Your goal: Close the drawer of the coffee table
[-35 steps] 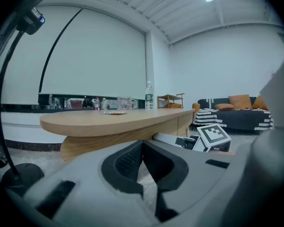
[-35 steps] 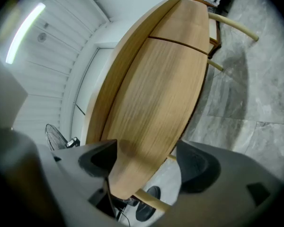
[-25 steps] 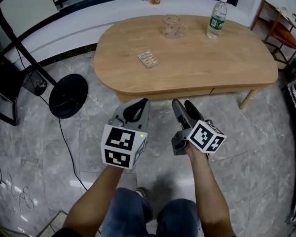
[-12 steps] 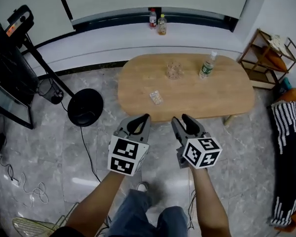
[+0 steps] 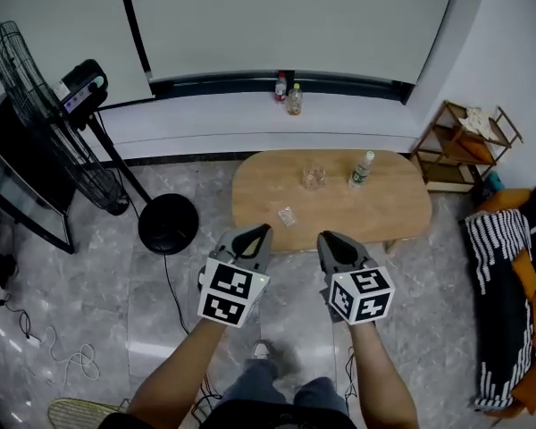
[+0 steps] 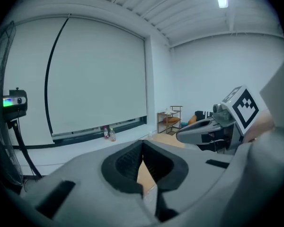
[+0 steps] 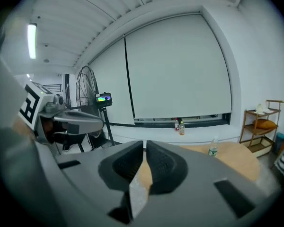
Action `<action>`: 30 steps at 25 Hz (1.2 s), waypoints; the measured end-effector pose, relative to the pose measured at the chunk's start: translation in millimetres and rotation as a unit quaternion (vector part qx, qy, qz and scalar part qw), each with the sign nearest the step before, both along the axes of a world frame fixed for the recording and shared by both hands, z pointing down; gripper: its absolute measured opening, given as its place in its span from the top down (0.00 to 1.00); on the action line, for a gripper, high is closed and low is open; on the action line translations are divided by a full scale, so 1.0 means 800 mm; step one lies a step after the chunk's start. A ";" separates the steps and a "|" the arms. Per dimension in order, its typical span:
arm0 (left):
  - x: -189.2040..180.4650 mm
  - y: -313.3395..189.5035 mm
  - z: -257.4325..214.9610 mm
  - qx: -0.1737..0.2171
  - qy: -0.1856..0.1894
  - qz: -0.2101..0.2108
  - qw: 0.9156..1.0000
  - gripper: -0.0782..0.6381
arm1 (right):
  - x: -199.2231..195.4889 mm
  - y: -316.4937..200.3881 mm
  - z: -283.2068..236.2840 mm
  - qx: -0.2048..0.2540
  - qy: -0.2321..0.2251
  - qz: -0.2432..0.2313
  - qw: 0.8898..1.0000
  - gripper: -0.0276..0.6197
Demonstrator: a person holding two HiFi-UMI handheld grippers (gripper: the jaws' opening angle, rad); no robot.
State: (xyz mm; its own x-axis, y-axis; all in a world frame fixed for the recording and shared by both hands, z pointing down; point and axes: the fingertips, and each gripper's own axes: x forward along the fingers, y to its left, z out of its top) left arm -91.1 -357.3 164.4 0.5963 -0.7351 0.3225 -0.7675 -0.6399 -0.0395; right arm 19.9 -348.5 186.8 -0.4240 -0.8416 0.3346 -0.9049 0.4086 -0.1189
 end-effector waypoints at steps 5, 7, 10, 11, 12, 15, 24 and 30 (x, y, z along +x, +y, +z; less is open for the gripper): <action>-0.032 0.022 -0.039 0.008 0.004 -0.012 1.000 0.88 | -0.028 0.024 -0.052 0.014 0.013 -0.007 1.000 0.95; -0.033 0.030 -0.045 0.010 -0.002 -0.006 1.000 0.88 | -0.036 0.030 -0.068 0.024 0.021 -0.012 0.999 0.95; -0.038 0.032 -0.049 0.013 -0.009 -0.002 1.000 0.89 | -0.040 0.031 -0.087 0.040 0.022 -0.010 0.999 0.95; -0.042 0.032 -0.049 0.013 -0.010 -0.002 1.000 0.88 | -0.041 0.031 -0.090 0.043 0.022 -0.007 0.999 0.95; -0.046 0.033 -0.048 0.011 -0.011 -0.003 1.000 0.88 | -0.041 0.032 -0.093 0.044 0.023 -0.003 0.999 0.95; -0.062 0.030 -0.047 0.008 -0.009 -0.013 1.000 0.88 | -0.043 0.032 -0.101 0.052 0.021 0.003 0.998 0.95; -0.074 0.025 -0.065 0.017 0.000 -0.024 1.000 0.89 | -0.041 0.034 -0.117 0.066 0.034 0.012 0.997 0.95; -0.067 0.023 -0.070 0.022 0.005 -0.017 1.000 0.89 | -0.040 0.032 -0.119 0.069 0.036 0.016 0.997 0.95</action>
